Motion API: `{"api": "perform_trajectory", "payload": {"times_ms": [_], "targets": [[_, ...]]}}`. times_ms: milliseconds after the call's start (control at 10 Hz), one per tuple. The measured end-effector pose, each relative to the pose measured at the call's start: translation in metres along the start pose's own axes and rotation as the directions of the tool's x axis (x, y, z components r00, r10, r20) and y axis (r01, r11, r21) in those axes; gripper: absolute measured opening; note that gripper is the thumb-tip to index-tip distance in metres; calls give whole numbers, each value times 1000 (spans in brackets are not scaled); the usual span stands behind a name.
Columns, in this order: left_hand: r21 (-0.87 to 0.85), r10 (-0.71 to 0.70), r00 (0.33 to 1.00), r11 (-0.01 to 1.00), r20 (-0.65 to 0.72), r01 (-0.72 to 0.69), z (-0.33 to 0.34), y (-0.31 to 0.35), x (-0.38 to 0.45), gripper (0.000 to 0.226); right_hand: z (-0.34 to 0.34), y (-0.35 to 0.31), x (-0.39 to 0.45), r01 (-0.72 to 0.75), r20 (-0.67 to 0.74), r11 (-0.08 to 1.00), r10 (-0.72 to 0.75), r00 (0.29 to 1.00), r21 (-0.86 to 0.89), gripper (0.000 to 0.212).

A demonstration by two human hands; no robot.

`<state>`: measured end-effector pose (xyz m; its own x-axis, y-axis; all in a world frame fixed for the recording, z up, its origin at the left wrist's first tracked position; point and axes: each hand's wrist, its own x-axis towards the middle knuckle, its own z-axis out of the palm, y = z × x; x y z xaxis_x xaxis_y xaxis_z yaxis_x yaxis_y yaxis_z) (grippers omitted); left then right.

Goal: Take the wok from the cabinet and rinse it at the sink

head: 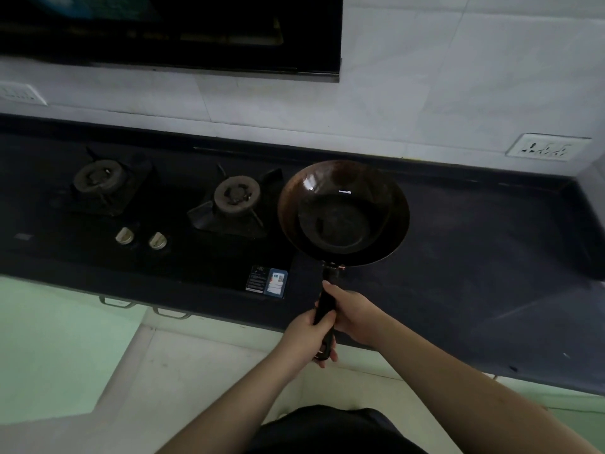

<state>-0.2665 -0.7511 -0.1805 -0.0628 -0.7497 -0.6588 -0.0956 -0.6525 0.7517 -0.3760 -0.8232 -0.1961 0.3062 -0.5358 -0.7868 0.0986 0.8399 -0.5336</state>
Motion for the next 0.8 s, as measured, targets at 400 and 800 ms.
{"api": "perform_trajectory", "payload": {"times_ms": [400,800], "targets": [[157,-9,999,988,48,1,4,8,0,38,-9,12,-17,124,-90,990,-130,987,-70,31],[862,529,845,461,-74,-213,-59,-17,-15,47,-26,41,-59,177,-244,826,-353,903,-535,28]]}}
